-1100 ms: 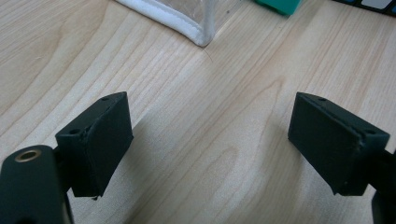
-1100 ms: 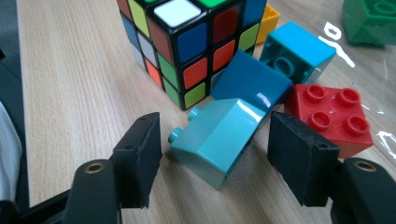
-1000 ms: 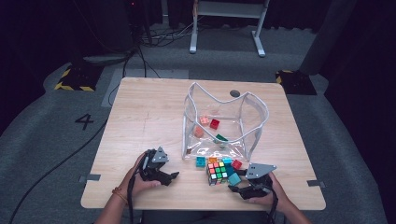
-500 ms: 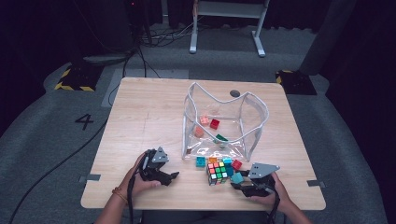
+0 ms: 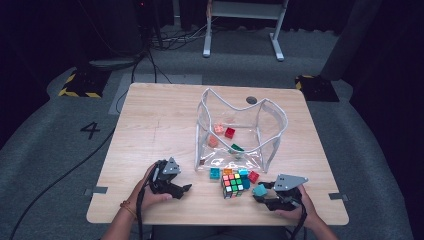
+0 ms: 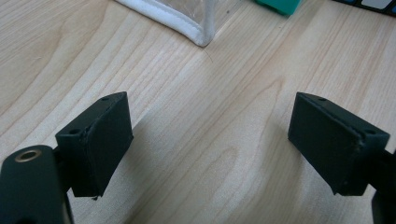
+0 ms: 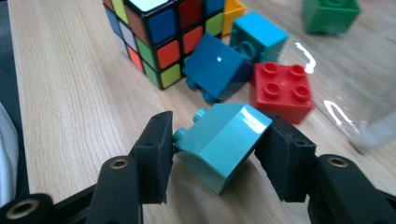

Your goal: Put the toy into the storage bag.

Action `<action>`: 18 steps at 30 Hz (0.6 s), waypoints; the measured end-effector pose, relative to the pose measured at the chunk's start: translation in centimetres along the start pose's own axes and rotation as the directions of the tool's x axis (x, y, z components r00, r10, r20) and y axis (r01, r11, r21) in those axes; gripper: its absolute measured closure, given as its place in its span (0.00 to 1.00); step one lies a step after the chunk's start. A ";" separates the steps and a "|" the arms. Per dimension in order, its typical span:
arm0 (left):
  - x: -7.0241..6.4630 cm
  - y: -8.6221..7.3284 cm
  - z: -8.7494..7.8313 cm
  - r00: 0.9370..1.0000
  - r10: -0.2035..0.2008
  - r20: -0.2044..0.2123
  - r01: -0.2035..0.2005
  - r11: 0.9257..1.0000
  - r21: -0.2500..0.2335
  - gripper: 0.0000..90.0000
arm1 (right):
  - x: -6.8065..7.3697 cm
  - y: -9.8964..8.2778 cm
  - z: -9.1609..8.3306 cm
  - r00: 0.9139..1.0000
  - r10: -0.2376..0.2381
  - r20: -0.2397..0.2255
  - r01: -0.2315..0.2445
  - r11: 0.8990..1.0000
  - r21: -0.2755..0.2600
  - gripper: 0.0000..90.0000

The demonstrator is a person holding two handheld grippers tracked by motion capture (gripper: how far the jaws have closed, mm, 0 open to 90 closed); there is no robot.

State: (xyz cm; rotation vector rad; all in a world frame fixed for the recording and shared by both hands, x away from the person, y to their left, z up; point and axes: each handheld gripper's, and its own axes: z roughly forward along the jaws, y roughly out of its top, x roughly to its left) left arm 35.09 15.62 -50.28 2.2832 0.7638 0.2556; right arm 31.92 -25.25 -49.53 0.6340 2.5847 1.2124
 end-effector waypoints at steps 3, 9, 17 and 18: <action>0.0 0.0 0.0 1.000 0.000 0.000 0.000 1.000 0.000 0.15 | -0.4 -0.3 -0.8 1.000 0.016 0.023 -0.016 1.000 -0.007 0.53; 0.0 0.0 0.0 1.000 -0.002 -0.002 0.002 1.000 -0.002 0.15 | -2.0 -0.8 -2.8 0.995 0.065 0.077 -0.062 0.997 -0.048 0.53; 0.0 0.0 0.0 1.000 0.002 -0.003 -0.002 1.000 0.002 0.15 | -4.8 -0.5 -5.2 0.981 0.104 0.163 -0.091 0.992 -0.089 0.53; 0.0 0.0 0.0 1.000 -0.001 -0.001 0.001 1.000 0.000 0.15 | -5.1 -0.4 -5.5 0.981 0.100 0.167 -0.087 0.992 -0.086 0.53</action>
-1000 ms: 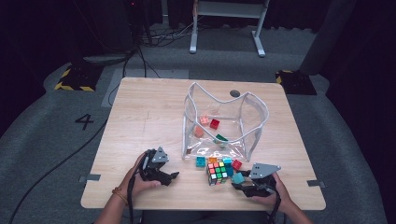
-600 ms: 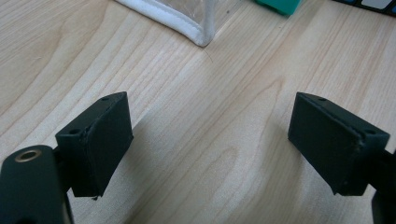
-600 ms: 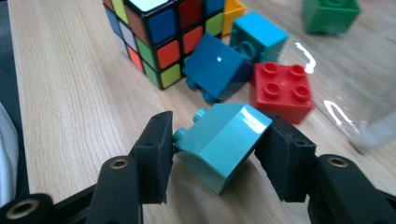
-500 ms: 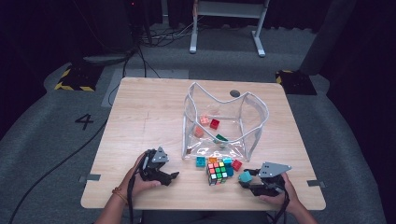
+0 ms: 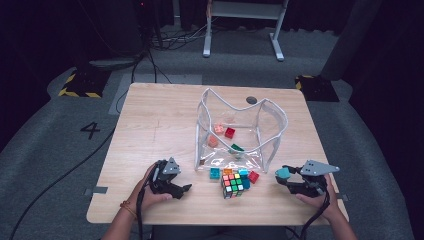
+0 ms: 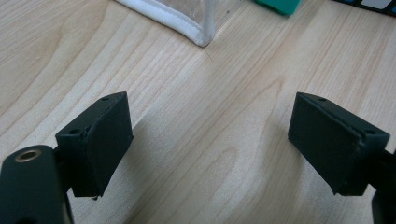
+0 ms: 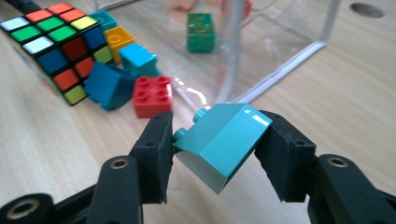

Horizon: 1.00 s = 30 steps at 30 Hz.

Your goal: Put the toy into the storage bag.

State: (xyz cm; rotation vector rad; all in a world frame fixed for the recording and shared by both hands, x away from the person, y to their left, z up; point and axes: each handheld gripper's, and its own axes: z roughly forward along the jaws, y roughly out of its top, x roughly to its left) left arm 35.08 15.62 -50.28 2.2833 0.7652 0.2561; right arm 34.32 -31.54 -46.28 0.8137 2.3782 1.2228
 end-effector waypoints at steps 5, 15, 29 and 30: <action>0.0 0.0 0.0 1.000 0.002 -0.001 -0.002 1.000 0.001 0.15 | -2.2 1.5 -0.9 0.999 0.003 0.046 -0.002 1.000 -0.031 0.53; 0.0 0.0 0.0 1.000 -0.005 -0.001 0.005 1.000 -0.001 0.15 | -6.2 6.4 -2.0 0.992 -0.028 0.122 0.038 0.996 -0.082 0.53; 0.0 0.0 0.0 1.000 -0.004 0.000 0.004 1.000 -0.001 0.15 | -9.7 12.2 -2.0 0.985 -0.030 0.172 0.049 0.993 -0.103 0.53; 0.0 0.0 0.0 1.000 -0.003 -0.007 0.003 1.000 -0.001 0.15 | -9.9 12.6 -1.9 0.984 -0.040 0.174 0.058 0.993 -0.101 0.53</action>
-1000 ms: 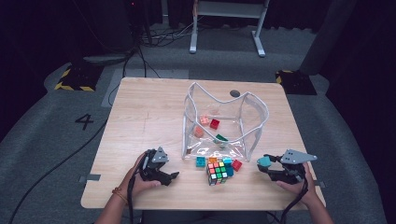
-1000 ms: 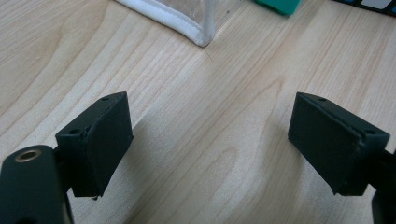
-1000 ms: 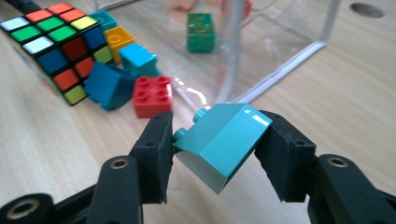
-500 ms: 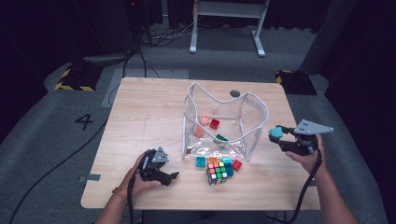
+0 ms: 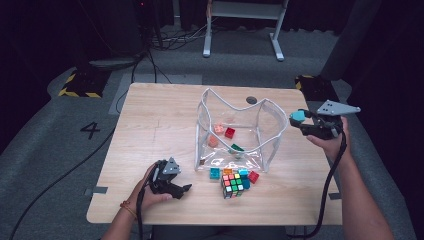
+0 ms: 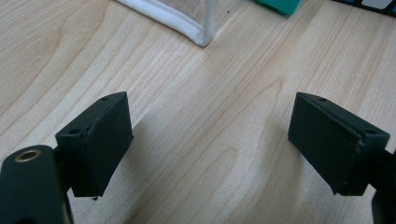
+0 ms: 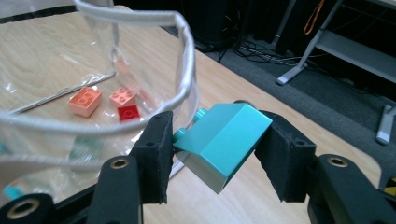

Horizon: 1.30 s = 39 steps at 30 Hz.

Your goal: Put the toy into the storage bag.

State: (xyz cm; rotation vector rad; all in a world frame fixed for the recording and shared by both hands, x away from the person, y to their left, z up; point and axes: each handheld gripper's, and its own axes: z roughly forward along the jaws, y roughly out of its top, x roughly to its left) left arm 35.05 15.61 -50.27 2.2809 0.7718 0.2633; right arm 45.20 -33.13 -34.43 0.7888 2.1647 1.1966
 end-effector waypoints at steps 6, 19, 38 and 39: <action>0.0 0.0 0.0 1.000 -0.002 0.004 0.002 1.000 0.000 0.15 | -0.8 2.2 0.8 1.000 0.008 -0.005 -0.008 1.000 0.009 0.53; 0.0 0.0 0.0 1.000 0.004 0.008 -0.004 1.000 0.000 0.15 | -1.4 6.3 2.4 1.000 -0.014 -0.017 0.014 1.000 0.004 0.53; 0.1 0.0 0.0 1.000 0.005 0.009 -0.005 1.000 0.000 0.15 | 2.8 8.3 6.1 0.944 -0.176 -0.281 0.202 0.977 0.069 0.53; 0.0 0.0 0.0 1.000 0.004 0.009 -0.004 1.000 0.000 0.15 | 3.0 8.3 6.3 0.939 -0.183 -0.292 0.212 0.975 0.070 0.53</action>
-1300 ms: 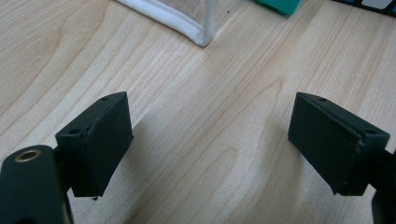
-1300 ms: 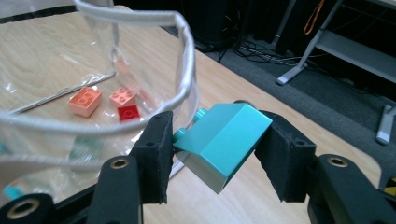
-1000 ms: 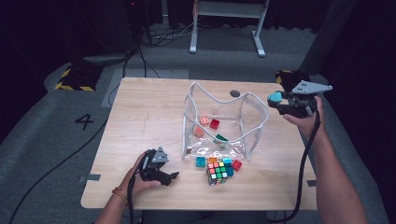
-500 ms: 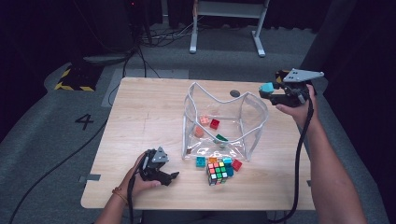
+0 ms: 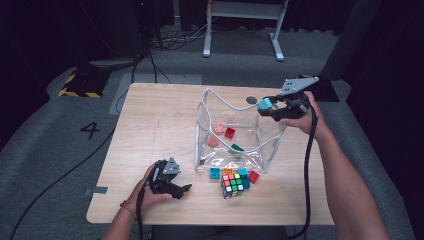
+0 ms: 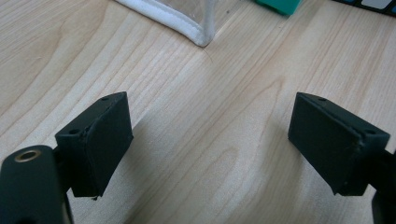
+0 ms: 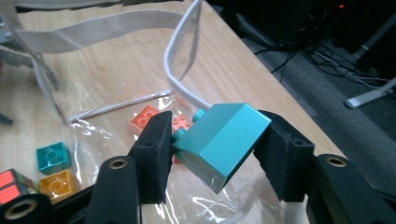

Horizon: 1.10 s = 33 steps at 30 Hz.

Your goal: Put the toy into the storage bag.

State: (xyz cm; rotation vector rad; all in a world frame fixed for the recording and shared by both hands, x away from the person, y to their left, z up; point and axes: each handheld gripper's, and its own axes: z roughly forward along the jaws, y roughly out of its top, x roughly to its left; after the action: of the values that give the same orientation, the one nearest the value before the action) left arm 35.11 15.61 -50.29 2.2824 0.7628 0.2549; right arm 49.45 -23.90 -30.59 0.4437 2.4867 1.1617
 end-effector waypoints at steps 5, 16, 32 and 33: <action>0.0 0.0 0.0 1.000 0.000 0.000 0.000 1.000 0.000 0.15 | 0.5 0.4 1.0 0.999 -0.028 -0.045 0.029 0.999 0.034 0.53; 0.0 0.0 0.0 1.000 0.001 -0.001 -0.001 1.000 0.000 0.15 | 1.0 1.1 3.9 0.991 -0.089 -0.100 0.109 0.970 0.219 0.53; 0.0 0.0 0.0 1.000 0.000 0.000 0.000 1.000 0.000 0.15 | 0.5 1.0 6.2 0.984 -0.140 -0.108 0.175 0.854 0.490 0.53; 0.0 0.0 0.0 1.000 0.001 0.000 -0.001 1.000 0.000 0.15 | 0.5 0.8 6.2 0.983 -0.147 -0.106 0.181 0.842 0.508 0.53</action>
State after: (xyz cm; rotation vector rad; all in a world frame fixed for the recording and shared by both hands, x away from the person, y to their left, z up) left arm 35.11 15.62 -50.29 2.2831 0.7618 0.2557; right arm 51.89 -19.06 -33.71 0.3199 2.8151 0.4286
